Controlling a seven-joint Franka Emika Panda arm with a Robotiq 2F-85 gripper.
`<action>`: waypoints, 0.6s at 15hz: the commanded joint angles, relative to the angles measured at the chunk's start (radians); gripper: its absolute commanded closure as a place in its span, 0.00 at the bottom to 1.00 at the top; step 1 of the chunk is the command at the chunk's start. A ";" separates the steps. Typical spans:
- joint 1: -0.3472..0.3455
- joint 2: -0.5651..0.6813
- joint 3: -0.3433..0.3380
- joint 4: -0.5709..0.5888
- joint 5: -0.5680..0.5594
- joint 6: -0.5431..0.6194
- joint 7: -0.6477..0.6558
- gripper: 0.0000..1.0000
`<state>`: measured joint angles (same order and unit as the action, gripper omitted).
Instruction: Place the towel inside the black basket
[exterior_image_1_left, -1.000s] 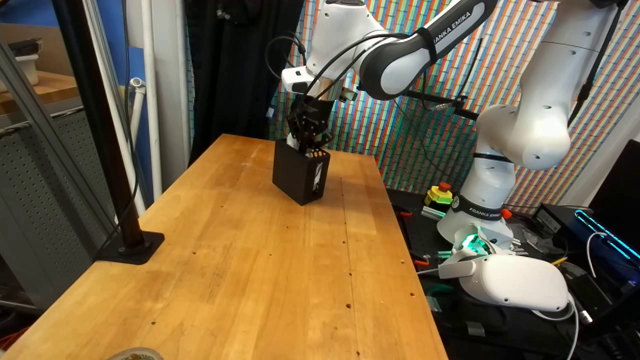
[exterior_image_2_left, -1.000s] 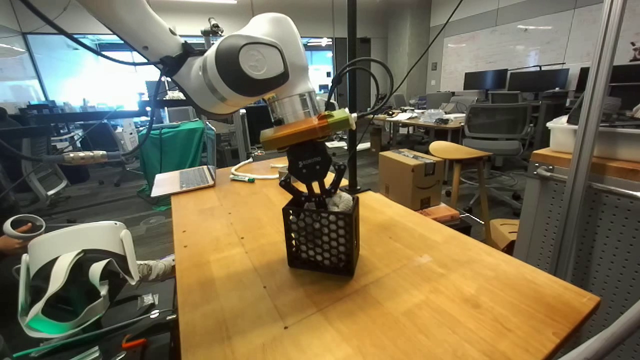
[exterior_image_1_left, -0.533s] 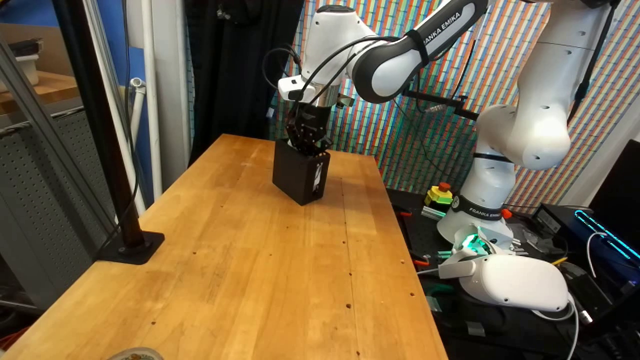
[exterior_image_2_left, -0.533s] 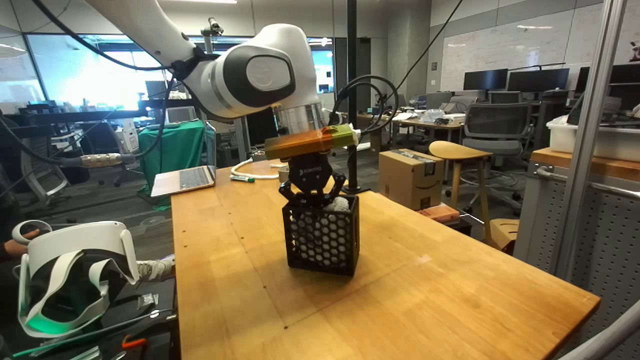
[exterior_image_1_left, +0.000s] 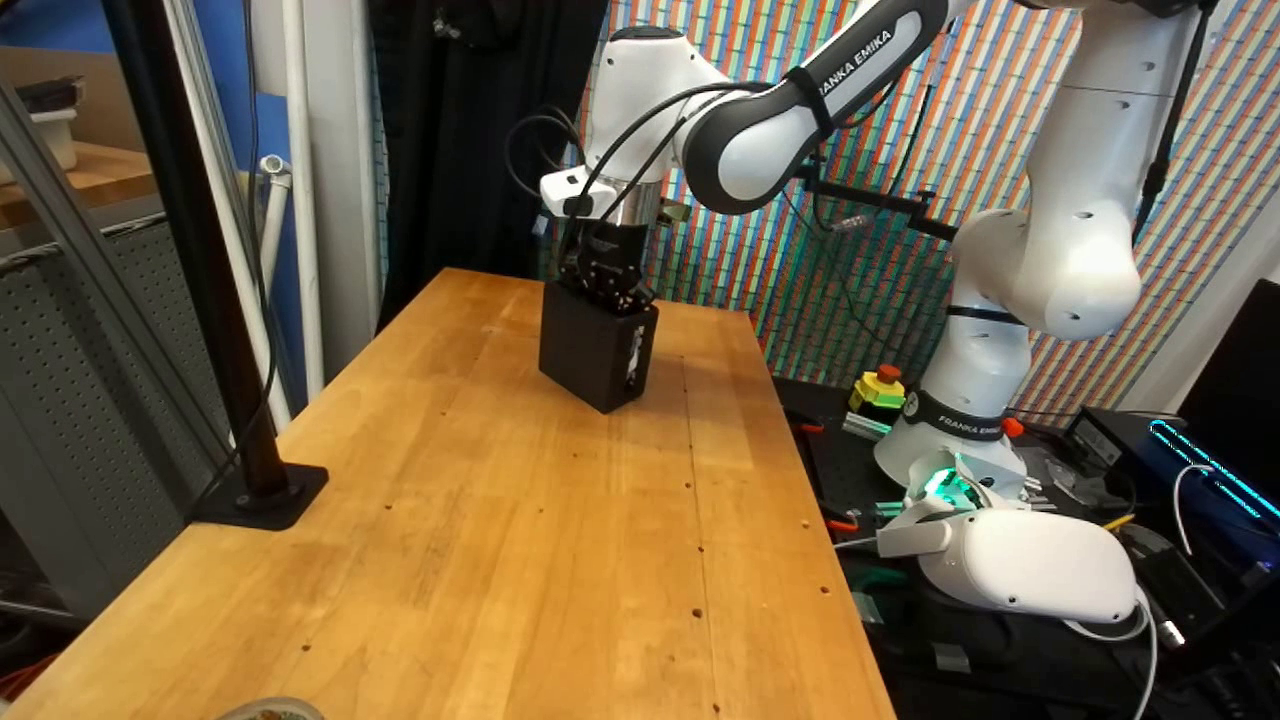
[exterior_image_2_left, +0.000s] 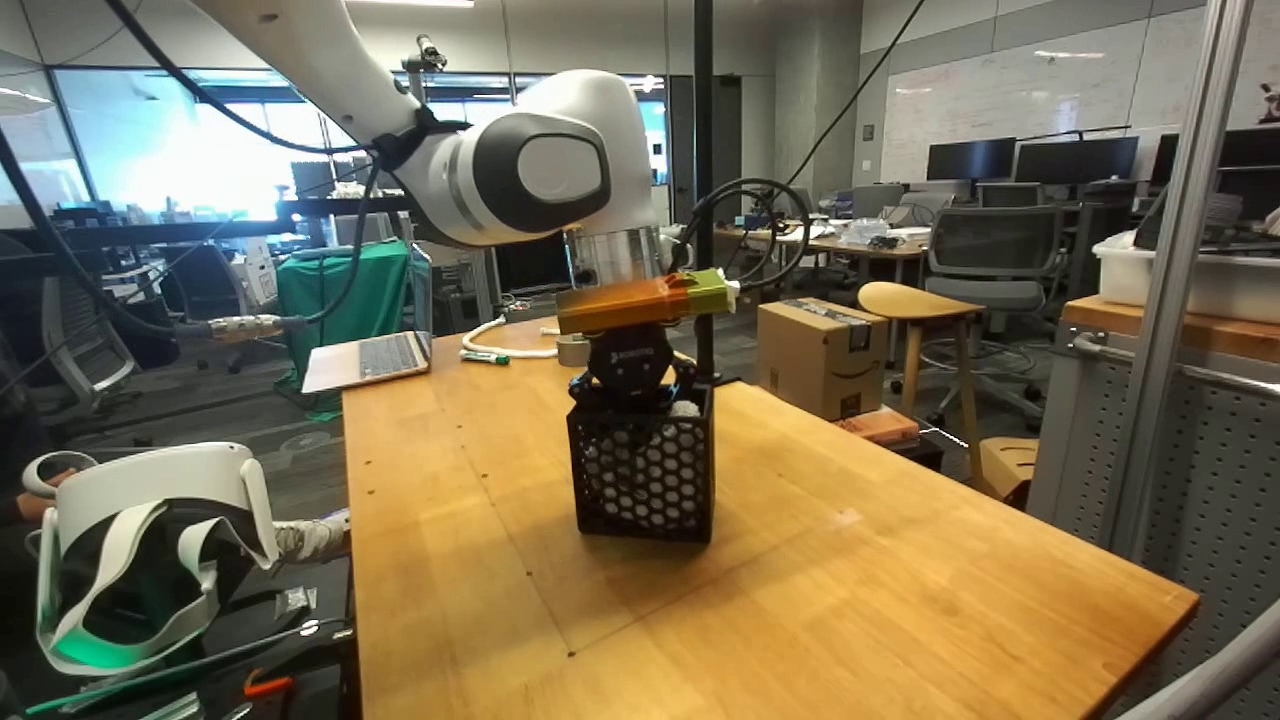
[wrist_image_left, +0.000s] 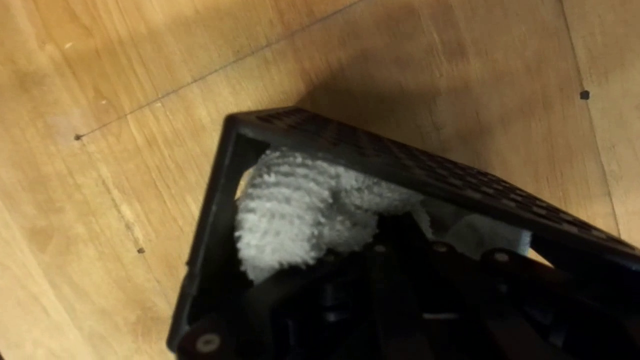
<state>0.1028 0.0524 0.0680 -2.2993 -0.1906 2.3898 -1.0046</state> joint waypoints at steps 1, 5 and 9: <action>-0.008 0.052 0.015 0.016 -0.004 0.031 -0.025 0.88; -0.006 0.042 0.020 0.017 -0.005 0.014 -0.041 0.88; -0.008 0.089 0.017 0.042 -0.012 -0.010 -0.029 0.88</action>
<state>0.1028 0.0691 0.0748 -2.2810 -0.1918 2.3823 -1.0349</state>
